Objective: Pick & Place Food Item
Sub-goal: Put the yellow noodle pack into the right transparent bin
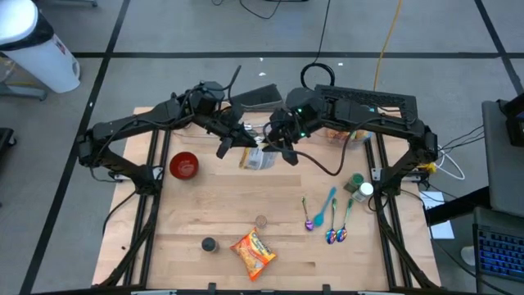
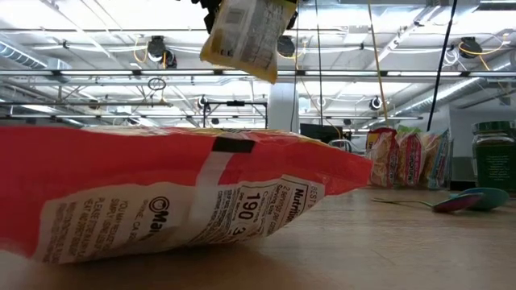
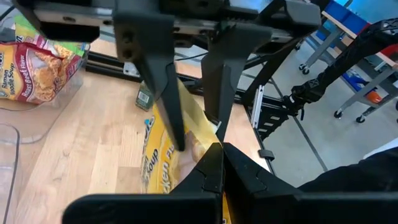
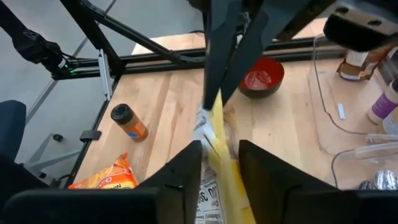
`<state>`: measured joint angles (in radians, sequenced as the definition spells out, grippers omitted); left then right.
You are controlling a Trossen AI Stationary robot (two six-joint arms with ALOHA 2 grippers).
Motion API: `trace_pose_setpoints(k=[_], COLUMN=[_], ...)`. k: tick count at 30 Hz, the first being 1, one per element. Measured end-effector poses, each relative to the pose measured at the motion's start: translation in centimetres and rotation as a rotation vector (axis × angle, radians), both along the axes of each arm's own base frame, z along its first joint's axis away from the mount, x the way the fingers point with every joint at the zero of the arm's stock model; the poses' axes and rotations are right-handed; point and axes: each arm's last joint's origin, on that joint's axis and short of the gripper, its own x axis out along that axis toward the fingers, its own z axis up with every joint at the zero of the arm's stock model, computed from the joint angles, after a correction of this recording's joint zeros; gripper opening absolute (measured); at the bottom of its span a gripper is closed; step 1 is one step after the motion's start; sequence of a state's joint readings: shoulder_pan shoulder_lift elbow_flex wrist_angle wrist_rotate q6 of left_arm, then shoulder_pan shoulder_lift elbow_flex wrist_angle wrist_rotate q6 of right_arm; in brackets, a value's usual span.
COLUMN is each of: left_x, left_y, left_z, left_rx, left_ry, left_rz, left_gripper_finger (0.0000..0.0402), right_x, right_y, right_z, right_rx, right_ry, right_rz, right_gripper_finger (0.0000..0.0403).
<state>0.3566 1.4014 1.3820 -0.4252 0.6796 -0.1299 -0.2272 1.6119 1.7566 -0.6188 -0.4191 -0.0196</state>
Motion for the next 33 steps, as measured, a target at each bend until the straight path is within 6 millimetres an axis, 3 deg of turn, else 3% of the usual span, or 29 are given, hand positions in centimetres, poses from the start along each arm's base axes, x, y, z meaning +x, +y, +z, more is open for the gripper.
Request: trace_pose_setpoints(k=[12,33], left_x=[-0.02,0.07], left_y=[0.02,0.36], left_z=[-0.06,0.22], left_rx=[0.006,0.014], left_ry=[0.006,-0.021], left_rz=[0.007,0.045], left_gripper_finger=[0.0001,0.0025], right_x=[-0.11,-0.13], right_y=[0.03,-0.17], right_z=[0.09,0.10], right_rx=[-0.002,0.001], right_ry=[-0.001,0.000], right_rz=[0.002,-0.016], right_gripper_finger=[0.0006,0.0001])
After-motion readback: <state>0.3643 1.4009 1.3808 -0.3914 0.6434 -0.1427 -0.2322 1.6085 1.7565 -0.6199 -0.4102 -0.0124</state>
